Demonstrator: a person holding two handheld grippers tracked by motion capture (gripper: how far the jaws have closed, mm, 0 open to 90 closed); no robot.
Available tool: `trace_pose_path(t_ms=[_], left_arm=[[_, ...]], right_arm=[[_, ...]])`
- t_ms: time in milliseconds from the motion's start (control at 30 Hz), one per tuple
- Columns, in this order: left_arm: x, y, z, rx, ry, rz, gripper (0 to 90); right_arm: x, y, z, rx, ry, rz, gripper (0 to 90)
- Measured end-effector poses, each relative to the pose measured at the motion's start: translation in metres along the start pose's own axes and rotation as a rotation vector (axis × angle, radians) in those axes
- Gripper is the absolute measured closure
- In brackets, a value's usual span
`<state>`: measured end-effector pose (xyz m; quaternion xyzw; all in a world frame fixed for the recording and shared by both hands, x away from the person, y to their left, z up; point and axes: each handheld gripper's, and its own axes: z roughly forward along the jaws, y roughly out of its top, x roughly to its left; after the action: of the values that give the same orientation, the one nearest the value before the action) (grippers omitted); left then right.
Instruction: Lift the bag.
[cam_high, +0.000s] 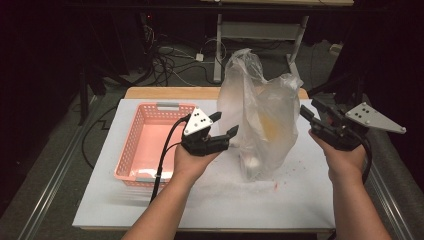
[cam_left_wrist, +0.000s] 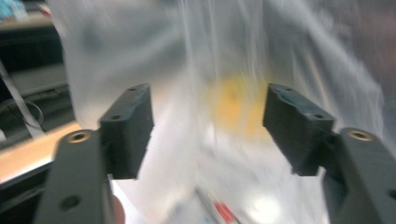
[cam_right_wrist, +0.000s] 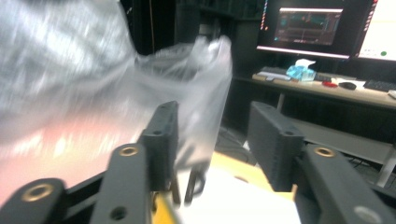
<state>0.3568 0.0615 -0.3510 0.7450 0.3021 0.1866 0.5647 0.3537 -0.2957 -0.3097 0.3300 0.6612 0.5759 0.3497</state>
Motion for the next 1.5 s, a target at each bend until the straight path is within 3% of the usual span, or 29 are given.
trace_pose_path(t_ms=[333, 533, 633, 933, 1133, 1200, 1367, 1500], left_arm=[[-0.007, -0.037, -0.001, 0.094, -0.02, -0.028, 14.4], [-0.015, -0.051, -0.002, 0.116, -0.015, -0.004, 7.3], [-0.019, -0.059, -0.004, 0.153, -0.017, 0.01, 1.7], [-0.03, -0.077, -0.011, 0.169, -0.03, -0.006, 0.0], [-0.038, -0.089, -0.011, 0.161, -0.05, -0.013, 0.0], [-0.043, -0.093, -0.012, 0.162, -0.032, 0.027, 0.0], [-0.043, -0.092, -0.012, 0.15, -0.036, 0.0, 0.0], [-0.044, -0.092, -0.013, 0.151, -0.032, 0.002, 0.0]], right_arm=[[0.007, -0.045, -0.009, 0.08, 0.024, 0.017, 30.7], [0.01, -0.073, -0.014, 0.133, 0.024, 0.047, 19.2], [0.012, -0.088, -0.016, 0.17, 0.021, 0.069, 14.7], [0.021, -0.119, -0.027, 0.238, 0.022, 0.073, 0.9], [0.026, -0.134, -0.036, 0.268, 0.013, 0.084, 0.0], [0.026, -0.138, -0.037, 0.266, 0.014, 0.085, 0.0], [0.027, -0.142, -0.036, 0.281, 0.014, 0.092, 0.0], [0.026, -0.142, -0.038, 0.272, 0.015, 0.092, 0.0]])
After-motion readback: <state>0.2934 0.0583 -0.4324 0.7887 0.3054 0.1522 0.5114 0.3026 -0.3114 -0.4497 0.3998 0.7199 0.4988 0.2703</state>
